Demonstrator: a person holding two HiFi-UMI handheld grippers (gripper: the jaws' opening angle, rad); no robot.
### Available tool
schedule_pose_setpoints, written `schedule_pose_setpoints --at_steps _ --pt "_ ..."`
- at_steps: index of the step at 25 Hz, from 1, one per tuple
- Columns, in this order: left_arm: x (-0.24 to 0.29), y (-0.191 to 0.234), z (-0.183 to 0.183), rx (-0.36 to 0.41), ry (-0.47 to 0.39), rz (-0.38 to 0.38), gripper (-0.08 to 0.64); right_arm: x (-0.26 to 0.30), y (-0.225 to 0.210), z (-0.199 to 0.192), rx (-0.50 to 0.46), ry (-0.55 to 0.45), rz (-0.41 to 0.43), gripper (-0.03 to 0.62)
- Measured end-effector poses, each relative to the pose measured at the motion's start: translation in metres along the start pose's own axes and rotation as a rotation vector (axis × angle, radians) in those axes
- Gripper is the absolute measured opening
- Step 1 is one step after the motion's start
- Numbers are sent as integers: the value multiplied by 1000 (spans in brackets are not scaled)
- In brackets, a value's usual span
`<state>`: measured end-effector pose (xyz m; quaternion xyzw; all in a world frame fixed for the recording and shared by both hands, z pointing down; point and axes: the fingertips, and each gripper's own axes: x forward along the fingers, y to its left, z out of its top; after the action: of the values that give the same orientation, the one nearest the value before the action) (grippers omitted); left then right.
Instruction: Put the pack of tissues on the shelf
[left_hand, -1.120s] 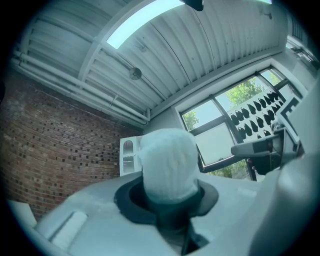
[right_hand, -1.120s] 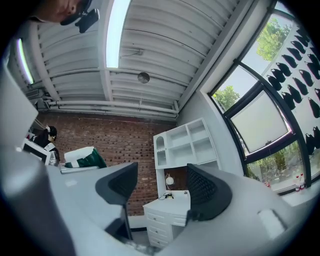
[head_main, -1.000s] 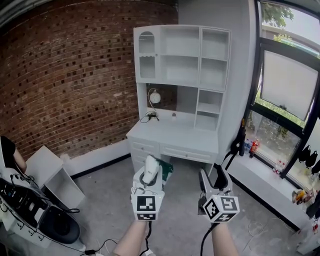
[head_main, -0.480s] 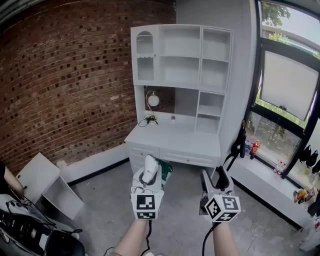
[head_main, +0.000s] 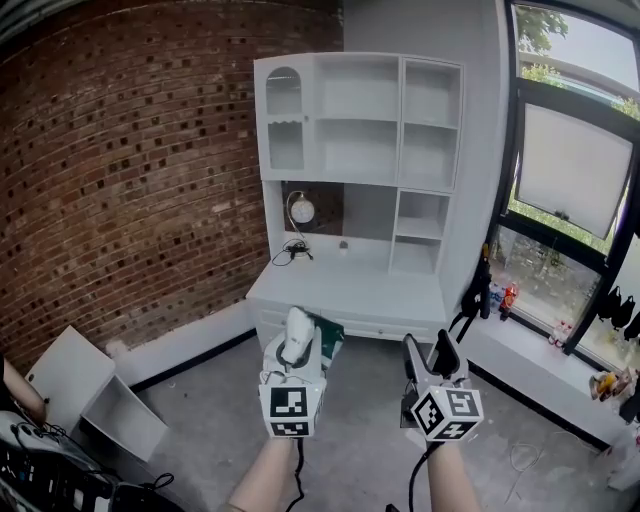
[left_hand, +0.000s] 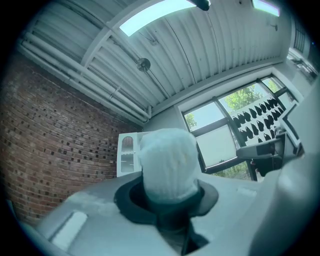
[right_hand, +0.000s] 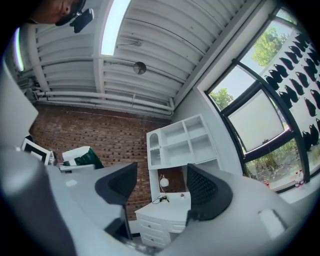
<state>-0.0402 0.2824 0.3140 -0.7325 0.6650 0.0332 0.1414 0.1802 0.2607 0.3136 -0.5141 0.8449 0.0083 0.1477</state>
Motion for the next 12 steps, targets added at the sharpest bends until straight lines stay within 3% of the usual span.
schedule_pose_setpoints --at_steps 12 --pt "38 15 -28 -25 36 5 101 41 -9 -26 -11 49 13 302"
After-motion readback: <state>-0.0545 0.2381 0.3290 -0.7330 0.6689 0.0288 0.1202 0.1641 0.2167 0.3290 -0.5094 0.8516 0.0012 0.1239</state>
